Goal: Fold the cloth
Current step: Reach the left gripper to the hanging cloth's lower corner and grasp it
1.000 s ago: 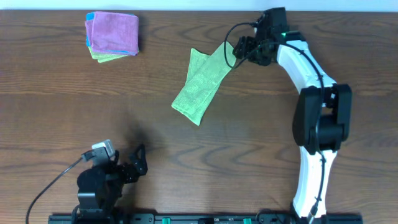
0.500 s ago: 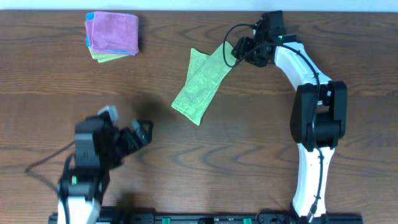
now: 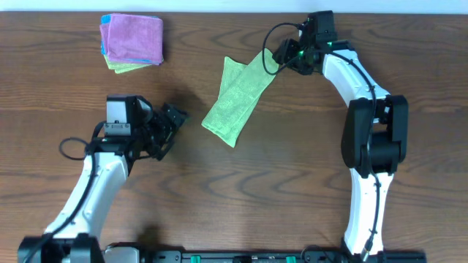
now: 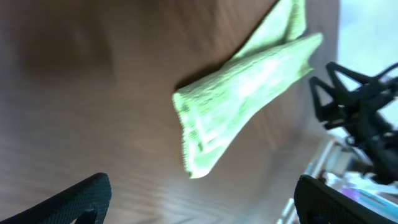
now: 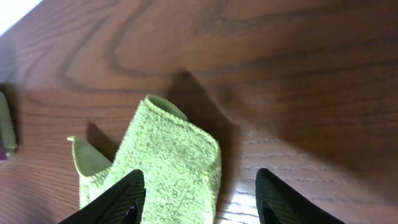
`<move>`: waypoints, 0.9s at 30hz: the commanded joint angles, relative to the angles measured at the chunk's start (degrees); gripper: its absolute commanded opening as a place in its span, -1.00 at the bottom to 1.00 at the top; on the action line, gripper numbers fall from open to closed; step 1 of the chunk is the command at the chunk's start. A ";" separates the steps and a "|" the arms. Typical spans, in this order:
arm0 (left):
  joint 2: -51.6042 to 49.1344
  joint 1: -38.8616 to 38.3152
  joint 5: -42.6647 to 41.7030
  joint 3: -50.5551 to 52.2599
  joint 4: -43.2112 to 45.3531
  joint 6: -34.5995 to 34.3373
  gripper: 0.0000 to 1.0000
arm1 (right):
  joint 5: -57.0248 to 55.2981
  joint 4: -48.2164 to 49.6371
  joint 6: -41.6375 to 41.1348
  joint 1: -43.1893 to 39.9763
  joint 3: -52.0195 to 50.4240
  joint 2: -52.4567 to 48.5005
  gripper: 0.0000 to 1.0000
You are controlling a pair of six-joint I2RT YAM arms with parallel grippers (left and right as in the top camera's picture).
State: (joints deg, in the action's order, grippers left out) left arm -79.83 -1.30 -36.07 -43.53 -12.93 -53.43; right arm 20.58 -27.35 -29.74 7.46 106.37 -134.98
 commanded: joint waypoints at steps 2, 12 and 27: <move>-1.81 -0.68 -3.82 -1.01 3.52 -3.39 0.91 | 1.79 0.42 -2.49 0.48 0.59 -3.19 0.13; -2.45 -5.95 -1.16 -1.01 5.70 -5.38 0.90 | 2.38 2.16 -4.11 0.48 0.59 -4.33 0.05; -3.04 -10.10 4.07 -0.98 6.14 -10.08 0.90 | 2.86 2.05 -3.17 0.79 0.59 -5.35 -0.70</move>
State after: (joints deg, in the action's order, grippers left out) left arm -82.00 -10.63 -34.24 -43.55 -7.05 -62.83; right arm 23.05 -25.39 -33.39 7.62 106.48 -138.58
